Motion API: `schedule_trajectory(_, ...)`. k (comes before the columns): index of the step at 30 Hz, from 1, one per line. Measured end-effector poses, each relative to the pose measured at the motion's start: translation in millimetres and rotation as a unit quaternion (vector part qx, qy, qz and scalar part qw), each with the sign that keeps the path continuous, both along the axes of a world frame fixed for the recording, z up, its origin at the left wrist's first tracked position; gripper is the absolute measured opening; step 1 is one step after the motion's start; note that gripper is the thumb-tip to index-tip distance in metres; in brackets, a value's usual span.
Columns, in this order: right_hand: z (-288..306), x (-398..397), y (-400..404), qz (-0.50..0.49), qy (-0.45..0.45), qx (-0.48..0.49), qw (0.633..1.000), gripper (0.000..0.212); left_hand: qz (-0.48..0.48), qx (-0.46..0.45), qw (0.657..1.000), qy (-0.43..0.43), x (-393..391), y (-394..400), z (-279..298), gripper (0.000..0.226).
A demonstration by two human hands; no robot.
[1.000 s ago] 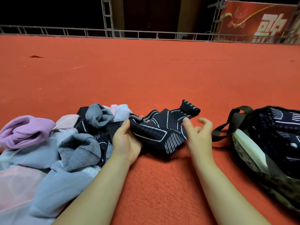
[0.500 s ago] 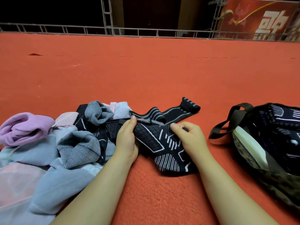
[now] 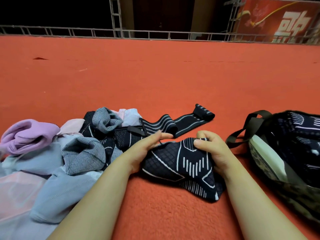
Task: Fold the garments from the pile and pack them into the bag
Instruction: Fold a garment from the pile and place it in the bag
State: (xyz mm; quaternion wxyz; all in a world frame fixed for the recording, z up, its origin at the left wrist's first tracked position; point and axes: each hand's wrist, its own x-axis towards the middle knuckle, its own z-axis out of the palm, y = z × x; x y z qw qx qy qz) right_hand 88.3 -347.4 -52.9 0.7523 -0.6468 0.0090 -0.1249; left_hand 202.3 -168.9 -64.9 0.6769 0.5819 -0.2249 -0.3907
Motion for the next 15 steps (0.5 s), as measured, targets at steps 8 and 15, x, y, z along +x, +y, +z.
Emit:
schedule_trajectory(8,-1.1,-0.7,-1.4,0.040,0.063,-0.031,0.997,0.039,0.155,0.088,0.971,-0.156,3.1,-10.9,-5.3,0.026)
schedule_trajectory(15,2.5,-3.9,-2.8,0.088,0.107,0.000,0.990,0.034,0.179,-0.060,0.981,0.053,0.5,-9.7,6.5,0.041)
